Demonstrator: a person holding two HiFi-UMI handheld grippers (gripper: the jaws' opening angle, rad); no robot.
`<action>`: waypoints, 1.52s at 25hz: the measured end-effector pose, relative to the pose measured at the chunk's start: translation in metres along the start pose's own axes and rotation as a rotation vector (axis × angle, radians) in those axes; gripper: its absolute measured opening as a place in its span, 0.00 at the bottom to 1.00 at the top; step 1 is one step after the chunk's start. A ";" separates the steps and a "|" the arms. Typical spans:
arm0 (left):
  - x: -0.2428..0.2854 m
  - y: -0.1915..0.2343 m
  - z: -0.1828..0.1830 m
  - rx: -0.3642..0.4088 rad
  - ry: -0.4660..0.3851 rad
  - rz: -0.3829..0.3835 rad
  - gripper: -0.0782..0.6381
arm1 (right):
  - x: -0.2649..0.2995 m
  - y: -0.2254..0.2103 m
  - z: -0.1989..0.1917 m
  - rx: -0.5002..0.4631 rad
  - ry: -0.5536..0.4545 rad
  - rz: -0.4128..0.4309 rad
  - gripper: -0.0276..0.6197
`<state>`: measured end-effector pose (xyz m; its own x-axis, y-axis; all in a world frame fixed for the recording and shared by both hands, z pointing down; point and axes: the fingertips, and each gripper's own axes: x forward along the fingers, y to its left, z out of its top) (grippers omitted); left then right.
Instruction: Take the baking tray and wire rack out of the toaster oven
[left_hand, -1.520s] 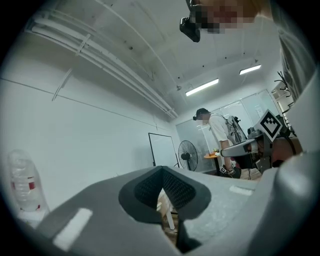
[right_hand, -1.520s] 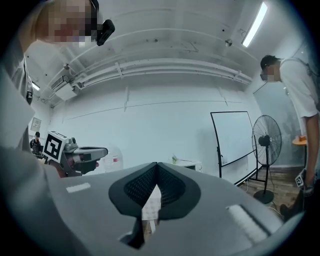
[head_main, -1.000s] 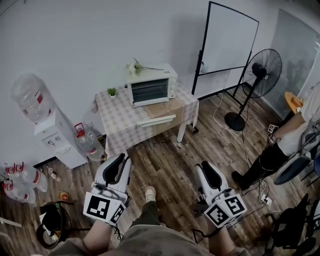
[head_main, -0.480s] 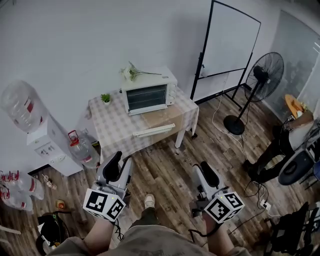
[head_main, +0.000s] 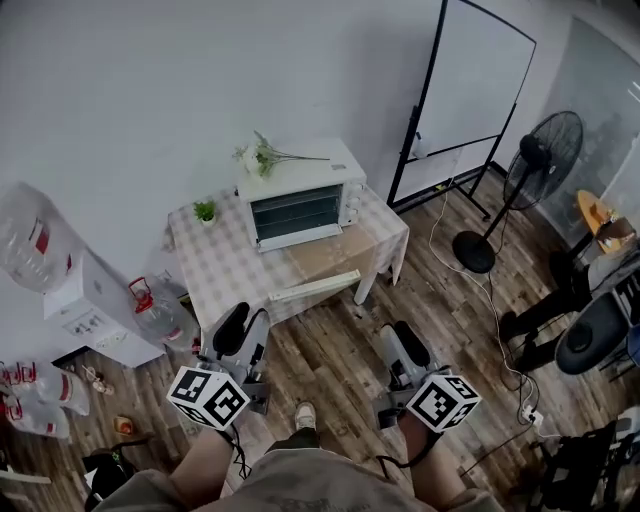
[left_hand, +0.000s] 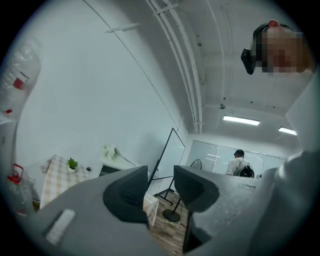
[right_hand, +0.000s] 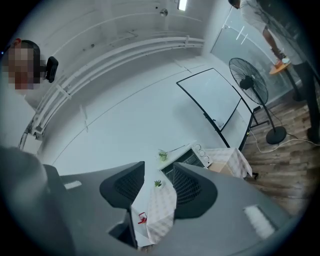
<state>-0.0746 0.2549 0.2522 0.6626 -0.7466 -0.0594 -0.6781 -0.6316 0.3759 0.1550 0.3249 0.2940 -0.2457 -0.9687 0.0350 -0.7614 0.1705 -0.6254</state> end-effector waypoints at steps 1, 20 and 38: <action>0.009 0.010 -0.001 -0.016 0.009 0.004 0.31 | 0.013 -0.005 -0.001 0.012 0.008 -0.008 0.33; 0.128 0.135 -0.032 -0.409 -0.019 0.023 0.33 | 0.179 -0.068 -0.012 0.291 0.042 -0.028 0.33; 0.242 0.221 -0.085 -0.630 -0.046 0.256 0.35 | 0.341 -0.164 -0.005 0.477 0.202 0.063 0.33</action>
<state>-0.0370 -0.0477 0.3996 0.4826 -0.8731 0.0692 -0.4874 -0.2021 0.8495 0.1926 -0.0328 0.4123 -0.4289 -0.8971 0.1062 -0.3947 0.0804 -0.9153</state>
